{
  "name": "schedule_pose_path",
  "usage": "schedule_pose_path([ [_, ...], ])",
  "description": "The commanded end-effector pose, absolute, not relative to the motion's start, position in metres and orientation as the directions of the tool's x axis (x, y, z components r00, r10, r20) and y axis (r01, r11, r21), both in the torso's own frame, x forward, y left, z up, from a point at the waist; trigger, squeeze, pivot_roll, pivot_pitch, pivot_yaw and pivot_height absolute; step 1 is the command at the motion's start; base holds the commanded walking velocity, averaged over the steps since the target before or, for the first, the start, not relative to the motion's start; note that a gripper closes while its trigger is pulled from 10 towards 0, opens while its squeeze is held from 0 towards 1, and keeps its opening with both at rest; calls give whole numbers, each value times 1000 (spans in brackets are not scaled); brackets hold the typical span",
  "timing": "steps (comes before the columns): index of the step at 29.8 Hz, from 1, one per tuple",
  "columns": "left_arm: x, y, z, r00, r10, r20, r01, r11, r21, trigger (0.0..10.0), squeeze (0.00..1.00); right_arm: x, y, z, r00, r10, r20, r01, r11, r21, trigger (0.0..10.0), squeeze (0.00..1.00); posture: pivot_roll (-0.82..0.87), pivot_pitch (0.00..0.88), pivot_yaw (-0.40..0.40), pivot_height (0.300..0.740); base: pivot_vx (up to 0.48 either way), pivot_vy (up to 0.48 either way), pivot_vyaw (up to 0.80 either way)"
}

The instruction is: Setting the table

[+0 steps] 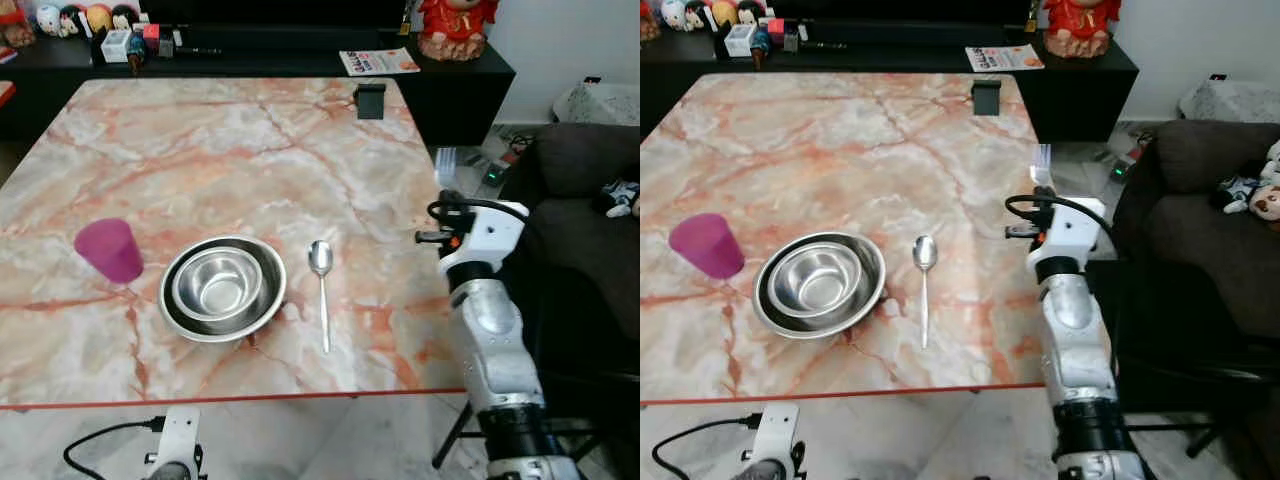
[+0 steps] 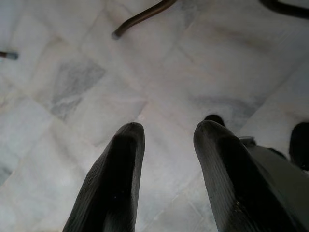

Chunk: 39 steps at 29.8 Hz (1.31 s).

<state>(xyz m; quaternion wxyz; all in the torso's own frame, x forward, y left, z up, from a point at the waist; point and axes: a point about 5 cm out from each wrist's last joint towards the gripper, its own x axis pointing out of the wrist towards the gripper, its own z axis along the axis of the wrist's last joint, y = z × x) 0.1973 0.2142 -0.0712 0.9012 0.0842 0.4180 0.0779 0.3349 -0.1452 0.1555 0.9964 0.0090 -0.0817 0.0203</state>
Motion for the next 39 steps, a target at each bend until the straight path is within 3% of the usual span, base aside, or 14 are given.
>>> schedule_pose_path([
  [1, 188, 215, -76, 610, 215, -763, -73, 974, 216, 10000, 0, 336, -151, 151, 990, 24, 140, -25, 1000, 10, 10000, 0, -34, 130, -20, 740, 0, 0, 0],
  [17, 190, 218, -75, 610, 218, -762, -70, 973, 222, 10000, 0, 356, -145, 107, 997, 24, -71, -21, 999, 38, 10000, 0, -24, 127, -8, 740, 0, 0, 0],
  [28, 186, 220, -77, 595, 221, -773, -79, 973, 218, 10000, 0, 351, -143, 73, 968, -9, -250, -2, 999, -44, 10000, 0, -7, 127, -12, 740, 0, 0, 0],
  [39, 185, 218, -77, 590, 215, -779, -70, 974, 216, 10000, 0, 347, -139, 65, 960, -31, -278, 18, 999, -51, 10000, 0, -15, 129, -12, 740, 0, 0, 0],
])
